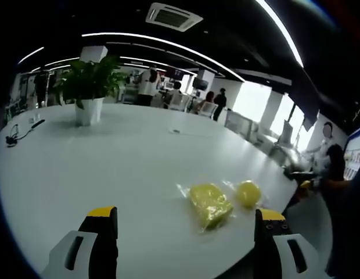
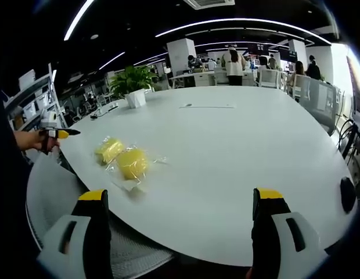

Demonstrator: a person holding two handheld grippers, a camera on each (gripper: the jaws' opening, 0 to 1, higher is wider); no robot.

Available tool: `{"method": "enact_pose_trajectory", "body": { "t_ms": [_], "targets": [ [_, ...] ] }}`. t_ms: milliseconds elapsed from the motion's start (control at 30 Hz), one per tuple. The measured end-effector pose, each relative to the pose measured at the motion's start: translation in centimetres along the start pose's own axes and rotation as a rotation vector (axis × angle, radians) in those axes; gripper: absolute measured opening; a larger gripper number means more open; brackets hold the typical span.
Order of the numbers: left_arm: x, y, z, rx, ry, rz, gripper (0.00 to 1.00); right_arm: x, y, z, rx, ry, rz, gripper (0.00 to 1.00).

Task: Compare the silicone blocks by pressing each to a similar depth, holding the contact briefly, and releasing to observe deformation and rebound differences across the visible hardness samples.

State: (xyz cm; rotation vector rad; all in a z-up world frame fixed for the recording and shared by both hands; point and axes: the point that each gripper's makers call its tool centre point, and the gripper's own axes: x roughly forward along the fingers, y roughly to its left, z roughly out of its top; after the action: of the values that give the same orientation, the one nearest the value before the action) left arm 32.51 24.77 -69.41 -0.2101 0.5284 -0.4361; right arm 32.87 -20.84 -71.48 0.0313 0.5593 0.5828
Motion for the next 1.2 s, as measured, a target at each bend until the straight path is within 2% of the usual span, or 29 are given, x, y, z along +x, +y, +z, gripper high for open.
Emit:
{"method": "enact_pose_trajectory", "body": {
  "t_ms": [200, 333, 767, 1000, 1200],
  "targets": [
    [0.2, 0.1, 1.0, -0.036, -0.008, -0.009, 0.98, 0.0, -0.3, 0.1, -0.006, 0.003, -0.001, 0.96],
    [0.3, 0.0, 1.9, -0.051, -0.015, -0.011, 1.0, -0.1, -0.4, 0.3, -0.015, 0.004, 0.0, 0.96],
    [1.6, -0.6, 4.1, -0.195, -0.013, -0.061, 0.96, -0.6, -0.3, 0.0, -0.019, 0.006, 0.0, 0.96],
    [3.8, -1.0, 4.2, -0.232, 0.021, -0.105, 0.93, -0.6, -0.2, -0.2, -0.011, 0.004, -0.002, 0.96],
    [5.7, -1.0, 2.8, -0.336, 0.065, -0.144, 0.87, -0.4, 0.0, -0.5, -0.003, 0.009, 0.003, 0.96]
  ]
}}
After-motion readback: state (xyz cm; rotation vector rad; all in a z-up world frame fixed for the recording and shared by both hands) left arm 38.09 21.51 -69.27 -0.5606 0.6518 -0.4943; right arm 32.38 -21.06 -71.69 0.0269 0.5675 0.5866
